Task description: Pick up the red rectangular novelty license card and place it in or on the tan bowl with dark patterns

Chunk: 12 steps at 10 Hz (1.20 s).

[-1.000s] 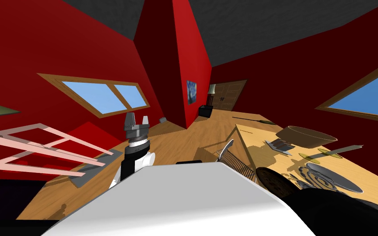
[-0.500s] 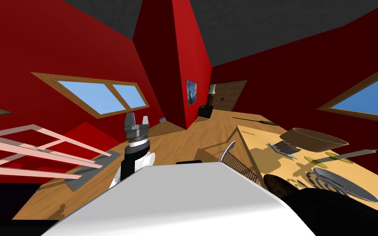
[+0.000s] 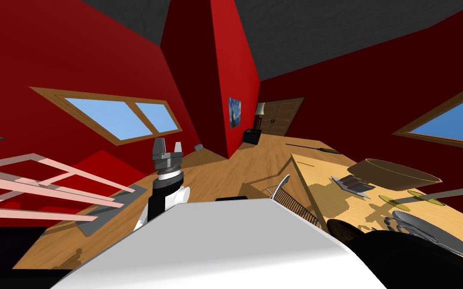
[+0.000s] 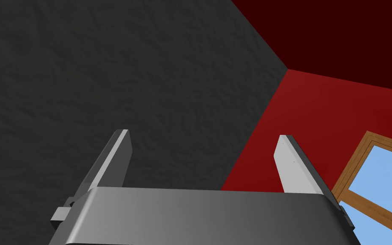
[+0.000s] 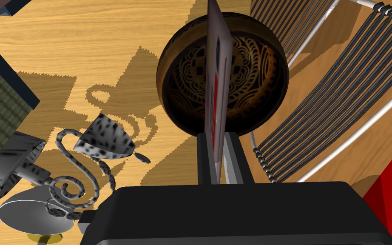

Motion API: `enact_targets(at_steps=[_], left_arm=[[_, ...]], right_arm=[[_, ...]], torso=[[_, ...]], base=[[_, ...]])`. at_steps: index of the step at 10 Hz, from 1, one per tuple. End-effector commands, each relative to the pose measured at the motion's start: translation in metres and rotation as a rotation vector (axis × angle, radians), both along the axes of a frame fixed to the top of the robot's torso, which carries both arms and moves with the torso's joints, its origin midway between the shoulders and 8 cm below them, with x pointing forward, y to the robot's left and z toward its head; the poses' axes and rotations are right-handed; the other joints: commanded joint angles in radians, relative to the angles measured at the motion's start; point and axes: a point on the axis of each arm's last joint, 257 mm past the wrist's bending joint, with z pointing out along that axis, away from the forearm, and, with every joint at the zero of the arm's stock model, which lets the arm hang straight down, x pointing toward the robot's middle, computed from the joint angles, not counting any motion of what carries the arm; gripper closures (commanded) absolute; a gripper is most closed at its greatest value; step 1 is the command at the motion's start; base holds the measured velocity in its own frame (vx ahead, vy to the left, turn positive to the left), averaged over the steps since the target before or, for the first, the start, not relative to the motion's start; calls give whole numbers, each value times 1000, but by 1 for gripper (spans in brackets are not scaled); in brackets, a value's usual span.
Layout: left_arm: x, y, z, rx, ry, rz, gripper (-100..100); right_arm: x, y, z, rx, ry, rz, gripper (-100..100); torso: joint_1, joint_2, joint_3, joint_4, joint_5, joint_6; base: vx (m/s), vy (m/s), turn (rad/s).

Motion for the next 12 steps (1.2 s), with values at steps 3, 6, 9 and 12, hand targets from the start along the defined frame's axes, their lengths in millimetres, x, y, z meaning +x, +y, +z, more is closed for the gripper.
enact_targets(at_steps=[3, 6, 9, 12], left_arm=[[0, 0, 0, 0, 0, 0, 0], [0, 0, 0, 0, 0, 0, 0], [0, 0, 0, 0, 0, 0, 0], [0, 0, 0, 0, 0, 0, 0]], right_arm=[[0, 0, 0, 0, 0, 0, -100], [0, 0, 0, 0, 0, 0, 0], [17, 9, 8, 43, -28, 7, -100], [14, 7, 7, 37, -24, 6, 0]], torso=[[0, 2, 1, 1, 0, 0], [0, 3, 2, 1, 0, 0], [-5, 7, 4, 2, -1, 1], [-1, 4, 3, 1, 0, 0]], base=[[0, 0, 0], [0, 0, 0], [-66, -74, -49], [-13, -11, -1]])
